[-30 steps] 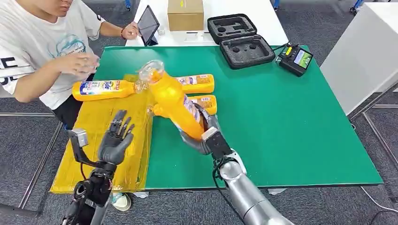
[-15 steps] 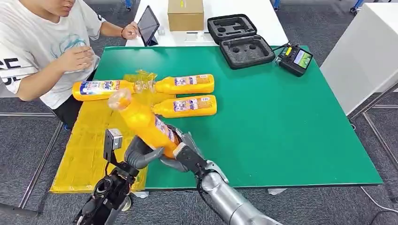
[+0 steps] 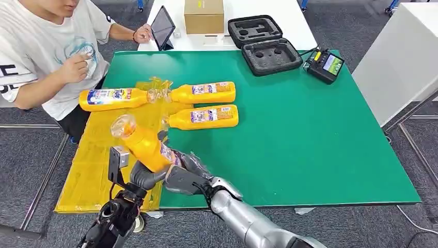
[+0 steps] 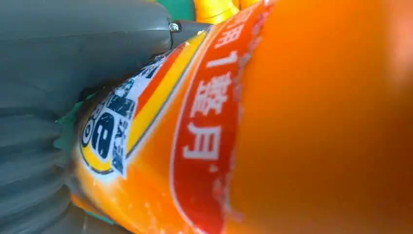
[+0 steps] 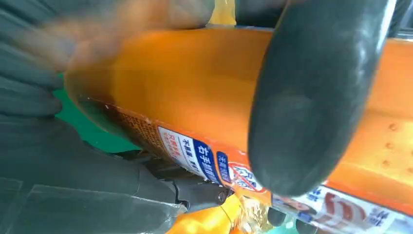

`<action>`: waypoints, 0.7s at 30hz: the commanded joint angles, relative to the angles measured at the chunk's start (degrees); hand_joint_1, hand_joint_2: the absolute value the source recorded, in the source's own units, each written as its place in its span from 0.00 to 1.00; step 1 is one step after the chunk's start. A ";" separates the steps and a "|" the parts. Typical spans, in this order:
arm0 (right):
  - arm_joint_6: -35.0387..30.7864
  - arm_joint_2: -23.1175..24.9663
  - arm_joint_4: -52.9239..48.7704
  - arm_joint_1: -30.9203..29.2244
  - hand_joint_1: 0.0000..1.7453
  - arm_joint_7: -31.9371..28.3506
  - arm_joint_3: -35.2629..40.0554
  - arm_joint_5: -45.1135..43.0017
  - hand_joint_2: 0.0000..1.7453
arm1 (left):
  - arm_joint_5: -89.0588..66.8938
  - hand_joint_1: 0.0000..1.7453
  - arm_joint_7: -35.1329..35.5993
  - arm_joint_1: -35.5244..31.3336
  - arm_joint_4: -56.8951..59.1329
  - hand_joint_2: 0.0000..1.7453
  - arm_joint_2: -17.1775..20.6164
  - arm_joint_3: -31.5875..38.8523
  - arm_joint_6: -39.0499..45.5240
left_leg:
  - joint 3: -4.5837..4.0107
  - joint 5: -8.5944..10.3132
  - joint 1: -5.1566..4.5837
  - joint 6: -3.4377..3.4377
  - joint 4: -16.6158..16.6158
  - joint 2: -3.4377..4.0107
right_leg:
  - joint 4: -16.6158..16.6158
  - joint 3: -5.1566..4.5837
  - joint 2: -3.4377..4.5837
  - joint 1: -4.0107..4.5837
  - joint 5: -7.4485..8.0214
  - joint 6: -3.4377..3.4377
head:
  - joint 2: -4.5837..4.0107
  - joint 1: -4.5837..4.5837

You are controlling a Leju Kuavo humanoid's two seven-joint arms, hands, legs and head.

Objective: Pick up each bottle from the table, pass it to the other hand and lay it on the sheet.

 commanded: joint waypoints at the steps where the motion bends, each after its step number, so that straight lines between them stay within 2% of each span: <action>1: -0.89 0.48 5.91 -0.48 1.00 0.96 5.13 0.03 1.00 | 0.37 0.80 -0.86 -3.84 -1.46 1.00 -1.71 -1.17 1.36 | 0.08 -0.02 0.04 -0.03 0.00 -0.24 | -0.01 0.16 -0.20 0.04 -0.08 -0.02 | 0.00 0.00; 10: -0.84 0.48 5.91 -0.54 1.00 0.99 5.11 0.02 1.00 | 0.28 0.80 -0.82 -3.92 -1.55 1.00 -1.77 -1.24 1.44 | 0.22 -0.09 0.07 -0.05 0.02 -0.33 | -0.01 0.32 -0.26 0.07 -0.16 -0.03 | 0.00 0.00; 11: -1.16 0.48 5.89 -0.49 1.00 0.95 5.17 0.12 1.00 | 0.31 0.98 -0.84 -3.92 -1.60 1.00 -1.78 -1.21 1.44 | 0.14 -0.04 0.05 -0.04 0.00 -0.29 | -0.03 0.24 -0.23 0.05 -0.11 -0.02 | 0.00 0.02; 19: -3.41 0.48 4.91 -1.80 1.00 0.57 6.76 -1.80 1.00 | -0.83 1.00 -0.81 -4.75 -2.19 1.00 -2.46 -1.57 3.86 | 0.02 0.01 0.04 -0.02 0.03 -0.25 | 0.00 0.09 -0.21 0.04 -0.06 -0.01 | 0.00 0.00; 20: -3.72 0.48 4.79 -1.90 0.95 0.36 6.92 -1.93 1.00 | -1.70 1.00 -1.40 -4.76 -2.32 1.00 -2.43 -1.42 5.08 | 0.12 -0.04 0.06 -0.04 0.05 -0.34 | 0.01 0.22 -0.27 0.06 -0.12 -0.02 | 0.00 0.02; 21: -5.90 0.48 4.83 -2.13 0.59 0.30 7.40 -0.89 1.00 | -1.70 1.00 -1.51 -4.77 -2.35 1.00 -2.37 -1.02 5.53 | 0.06 -0.02 0.05 -0.03 0.04 -0.27 | 0.00 0.15 -0.21 0.05 -0.08 -0.02 | 0.00 0.02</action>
